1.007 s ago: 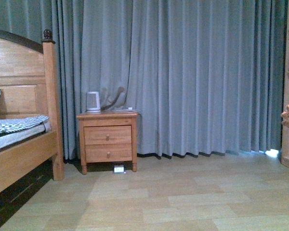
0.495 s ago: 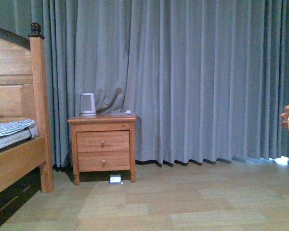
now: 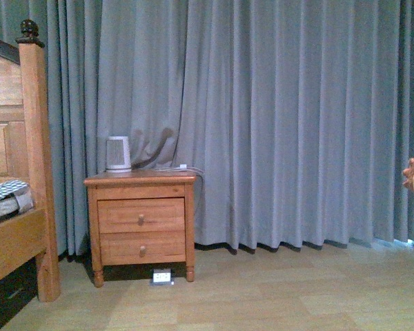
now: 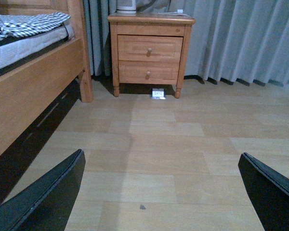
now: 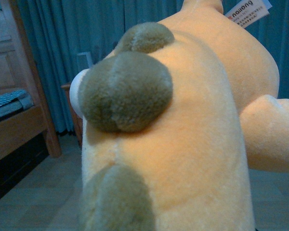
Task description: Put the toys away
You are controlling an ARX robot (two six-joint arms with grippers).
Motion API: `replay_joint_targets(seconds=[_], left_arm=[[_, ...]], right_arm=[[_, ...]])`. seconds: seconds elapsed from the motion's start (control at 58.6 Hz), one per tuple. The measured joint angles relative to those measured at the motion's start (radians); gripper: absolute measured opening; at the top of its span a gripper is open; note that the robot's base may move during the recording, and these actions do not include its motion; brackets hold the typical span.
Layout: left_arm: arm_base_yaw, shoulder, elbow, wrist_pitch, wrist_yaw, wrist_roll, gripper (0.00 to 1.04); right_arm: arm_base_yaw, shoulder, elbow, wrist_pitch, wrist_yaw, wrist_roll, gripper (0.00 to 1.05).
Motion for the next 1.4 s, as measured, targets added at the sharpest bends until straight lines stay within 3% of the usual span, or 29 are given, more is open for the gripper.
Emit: replay_joint_targets(seconds=[1.399], left_arm=[[0.0, 0.0, 0.0, 0.0, 0.0, 0.0, 0.99]], right_arm=[[0.0, 0.001, 0.0, 0.0, 0.0, 0.0, 0.17]])
